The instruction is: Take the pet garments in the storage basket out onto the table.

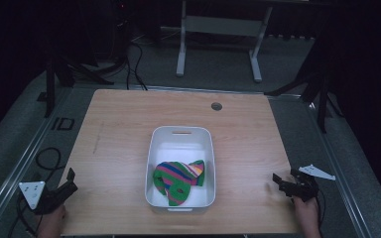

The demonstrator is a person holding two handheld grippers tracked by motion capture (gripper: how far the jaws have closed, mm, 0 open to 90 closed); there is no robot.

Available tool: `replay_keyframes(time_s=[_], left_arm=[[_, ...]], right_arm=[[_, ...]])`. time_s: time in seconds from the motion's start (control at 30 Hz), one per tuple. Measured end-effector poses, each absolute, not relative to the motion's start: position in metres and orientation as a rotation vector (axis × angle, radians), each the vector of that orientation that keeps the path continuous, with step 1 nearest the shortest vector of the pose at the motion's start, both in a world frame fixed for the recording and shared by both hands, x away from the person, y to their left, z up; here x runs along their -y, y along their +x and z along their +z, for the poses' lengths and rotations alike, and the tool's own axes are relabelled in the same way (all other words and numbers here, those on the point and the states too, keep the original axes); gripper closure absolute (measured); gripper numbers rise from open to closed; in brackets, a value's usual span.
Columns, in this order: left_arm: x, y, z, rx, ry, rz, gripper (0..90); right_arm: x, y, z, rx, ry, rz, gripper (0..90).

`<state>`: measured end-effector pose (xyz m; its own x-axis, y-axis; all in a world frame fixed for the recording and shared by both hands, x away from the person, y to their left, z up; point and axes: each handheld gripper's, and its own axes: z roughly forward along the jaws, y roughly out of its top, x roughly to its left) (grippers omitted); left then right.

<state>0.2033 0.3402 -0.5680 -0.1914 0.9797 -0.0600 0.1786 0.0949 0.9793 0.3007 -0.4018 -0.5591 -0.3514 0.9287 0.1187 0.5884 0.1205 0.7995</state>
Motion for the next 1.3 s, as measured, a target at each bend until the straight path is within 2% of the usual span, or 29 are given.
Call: replay_keyframes(time_s=[0.67,1.3], left_arm=[[-0.339,0.203,-0.568,-1.511,1.223,1.194,0.9],[-0.338,0.203,-0.568,-1.506,1.234,1.195,0.9]], right_arm=[[0.353,0.305,-0.549,-2.451,1.173,1.131,13.4],[0.274,0.317,-0.476,-2.680,0.731,1.295,13.3]])
